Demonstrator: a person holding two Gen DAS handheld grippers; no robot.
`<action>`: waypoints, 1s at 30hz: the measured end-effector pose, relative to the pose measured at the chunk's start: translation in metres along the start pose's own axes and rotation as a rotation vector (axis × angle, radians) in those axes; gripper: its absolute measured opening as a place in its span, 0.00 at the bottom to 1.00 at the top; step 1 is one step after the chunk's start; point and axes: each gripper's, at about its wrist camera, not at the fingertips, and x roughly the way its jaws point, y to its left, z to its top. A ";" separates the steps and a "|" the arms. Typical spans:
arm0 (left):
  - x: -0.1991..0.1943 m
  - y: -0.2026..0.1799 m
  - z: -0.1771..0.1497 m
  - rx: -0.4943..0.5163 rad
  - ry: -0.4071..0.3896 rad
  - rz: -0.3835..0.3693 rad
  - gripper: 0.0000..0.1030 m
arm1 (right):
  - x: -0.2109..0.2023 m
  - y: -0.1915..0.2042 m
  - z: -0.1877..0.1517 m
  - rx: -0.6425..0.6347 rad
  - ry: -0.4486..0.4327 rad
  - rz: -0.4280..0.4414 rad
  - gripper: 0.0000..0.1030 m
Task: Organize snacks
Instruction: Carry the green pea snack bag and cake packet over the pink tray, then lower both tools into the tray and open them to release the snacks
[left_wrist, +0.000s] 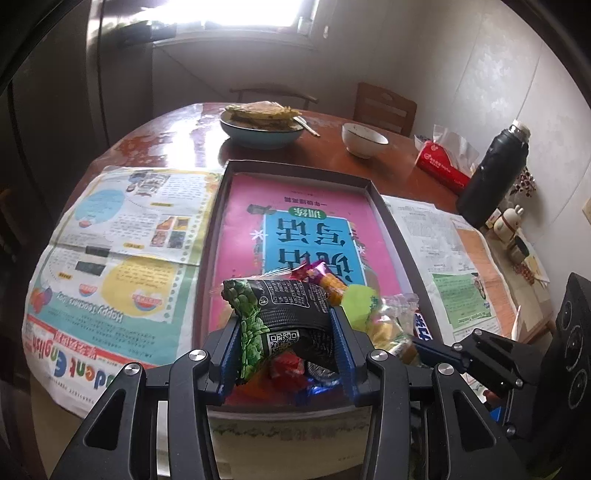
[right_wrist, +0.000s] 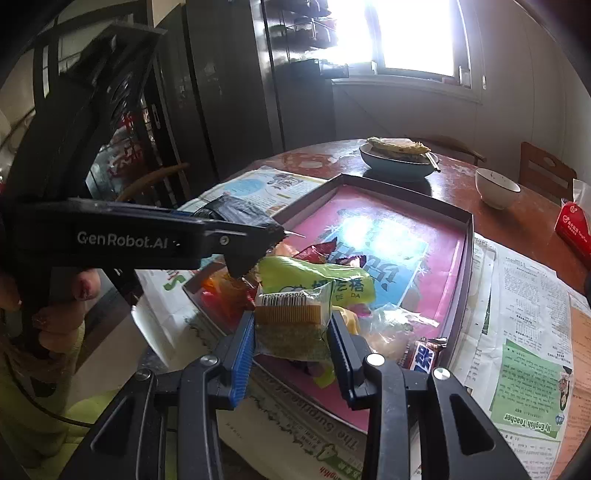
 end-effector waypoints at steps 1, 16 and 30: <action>0.004 -0.003 0.002 0.008 0.006 0.000 0.45 | 0.002 -0.001 0.000 0.000 -0.001 -0.005 0.38; 0.031 -0.016 0.015 0.035 0.038 0.004 0.45 | 0.011 -0.015 0.001 0.014 -0.011 -0.053 0.38; 0.039 -0.013 0.017 0.029 0.041 0.019 0.45 | 0.023 -0.018 0.002 0.036 -0.017 -0.025 0.38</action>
